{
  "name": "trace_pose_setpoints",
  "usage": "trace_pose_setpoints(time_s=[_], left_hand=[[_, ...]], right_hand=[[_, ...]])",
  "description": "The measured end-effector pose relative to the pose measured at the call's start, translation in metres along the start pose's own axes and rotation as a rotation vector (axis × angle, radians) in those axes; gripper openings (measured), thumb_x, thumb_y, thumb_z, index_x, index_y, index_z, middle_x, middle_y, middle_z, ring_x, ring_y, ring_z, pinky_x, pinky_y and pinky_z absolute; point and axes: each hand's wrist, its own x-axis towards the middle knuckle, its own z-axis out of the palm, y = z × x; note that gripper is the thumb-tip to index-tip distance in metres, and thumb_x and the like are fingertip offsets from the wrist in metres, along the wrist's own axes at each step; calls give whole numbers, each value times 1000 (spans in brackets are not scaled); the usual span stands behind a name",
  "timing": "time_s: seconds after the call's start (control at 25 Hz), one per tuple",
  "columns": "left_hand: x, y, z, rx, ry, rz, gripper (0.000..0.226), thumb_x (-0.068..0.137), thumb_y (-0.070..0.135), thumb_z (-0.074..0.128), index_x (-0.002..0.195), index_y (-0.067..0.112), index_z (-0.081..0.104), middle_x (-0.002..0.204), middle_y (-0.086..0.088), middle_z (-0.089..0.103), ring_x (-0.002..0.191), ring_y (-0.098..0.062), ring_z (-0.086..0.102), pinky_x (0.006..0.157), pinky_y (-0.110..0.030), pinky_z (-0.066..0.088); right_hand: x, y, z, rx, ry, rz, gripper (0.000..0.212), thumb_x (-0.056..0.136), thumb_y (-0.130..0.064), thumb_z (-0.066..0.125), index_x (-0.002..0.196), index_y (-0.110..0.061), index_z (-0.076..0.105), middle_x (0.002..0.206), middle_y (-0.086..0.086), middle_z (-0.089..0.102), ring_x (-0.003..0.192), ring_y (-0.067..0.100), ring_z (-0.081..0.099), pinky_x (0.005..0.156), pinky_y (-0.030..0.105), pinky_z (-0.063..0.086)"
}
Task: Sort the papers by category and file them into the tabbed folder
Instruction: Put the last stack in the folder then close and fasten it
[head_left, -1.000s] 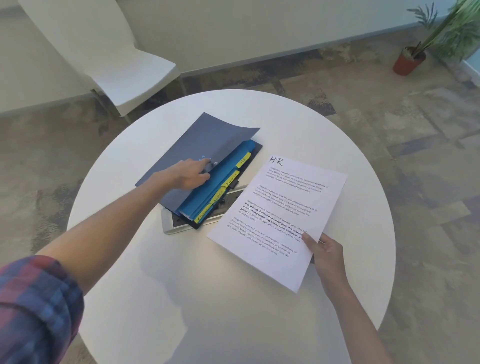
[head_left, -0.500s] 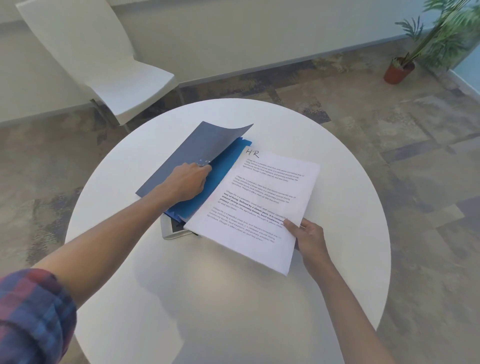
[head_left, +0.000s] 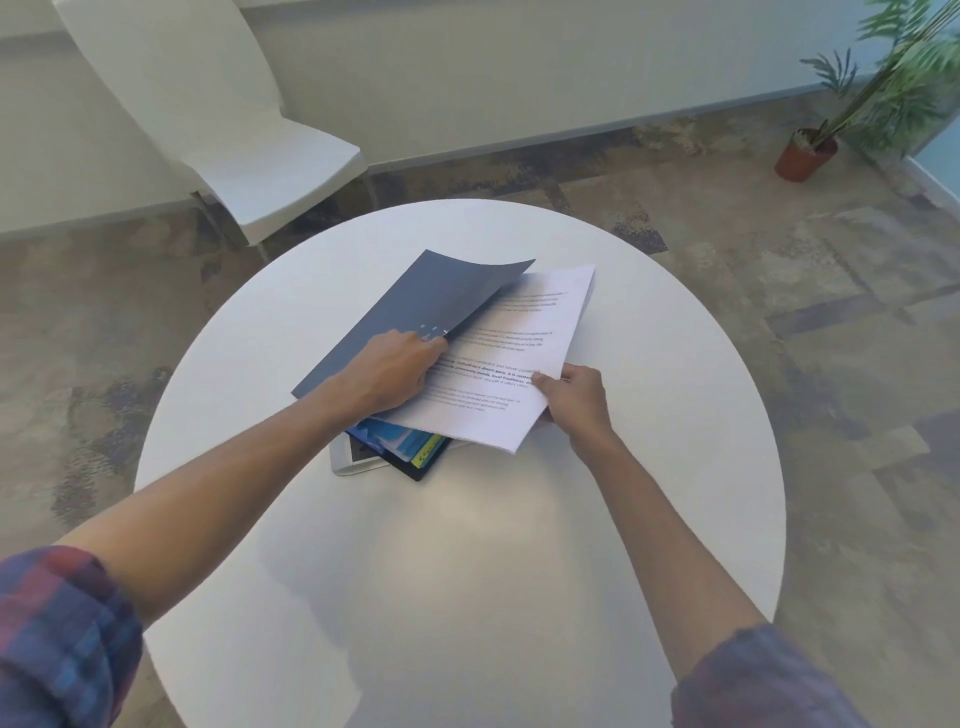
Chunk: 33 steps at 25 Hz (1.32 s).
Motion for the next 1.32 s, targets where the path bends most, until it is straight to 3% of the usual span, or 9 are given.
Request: trace_pose_setpoints(time_s=[0.24, 0.48, 0.56, 0.68, 0.76, 0.96, 1.08, 1.2, 1.32], left_hand=[[-1, 24, -1, 15, -4, -25, 19, 92, 3, 37, 104, 9, 51, 93, -8, 66, 61, -25, 50, 52, -31, 36], [-4, 26, -3, 71, -24, 21, 20, 91, 0, 39, 106, 5, 51, 96, -9, 66, 76, -31, 64, 56, -34, 43], [-5, 22, -2, 73, -18, 17, 18, 91, 1, 40, 103, 6, 53, 96, -9, 66, 77, -31, 64, 58, -36, 46], [-6, 20, -1, 91, -32, 23, 16, 90, 1, 42, 100, 6, 53, 97, -9, 66, 78, -31, 64, 61, -37, 49], [-7, 21, -2, 105, -46, 27, 16, 90, 0, 42, 100, 5, 53, 98, -10, 66, 79, -31, 64, 60, -36, 47], [-8, 35, -14, 102, -39, 43, 19, 92, 1, 39, 104, 4, 54, 102, -11, 66, 82, -31, 64, 61, -32, 41], [-9, 49, -16, 91, -30, 59, 18, 93, 2, 39, 103, 4, 54, 97, -11, 65, 81, -32, 64, 60, -33, 40], [-9, 61, -16, 40, 3, 57, 17, 97, 10, 40, 101, 5, 55, 91, -8, 65, 69, -26, 57, 59, -31, 40], [-11, 66, -18, 8, 6, 54, 16, 97, 14, 44, 104, 5, 56, 92, -8, 65, 74, -25, 60, 61, -29, 38]], right_hand=[[-6, -5, 41, -110, 58, -37, 21, 86, -15, 61, 92, 2, 70, 92, 16, 74, 88, 36, 70, 76, 52, 60], [-9, -14, 42, -201, 64, -62, 22, 88, -12, 59, 88, 9, 66, 83, 19, 72, 81, 37, 69, 72, 45, 61], [-13, -15, 33, -236, 100, -75, 21, 87, -11, 58, 71, 3, 57, 62, 10, 58, 65, 33, 58, 57, 28, 50], [-27, -16, 23, -252, 183, -119, 31, 88, -7, 54, 61, -8, 40, 54, 1, 36, 53, 21, 35, 40, 20, 22], [-36, -16, 21, -244, 210, -156, 42, 89, -4, 53, 56, -13, 30, 51, -3, 30, 49, 18, 28, 37, 20, 23], [-37, -11, 43, -193, 213, -134, 34, 90, -6, 56, 59, -2, 42, 51, -1, 34, 49, 16, 31, 51, 31, 26], [-34, -15, 61, -214, 186, -127, 29, 86, -6, 56, 63, -5, 40, 52, 4, 33, 50, 18, 27, 52, 36, 21], [-29, -17, 70, -271, 129, -124, 28, 87, -9, 57, 62, -6, 43, 57, 8, 44, 51, 20, 34, 50, 36, 26], [-24, -12, 72, -343, 86, -128, 24, 89, -12, 55, 68, 0, 53, 64, 13, 53, 61, 30, 42, 49, 36, 29]])
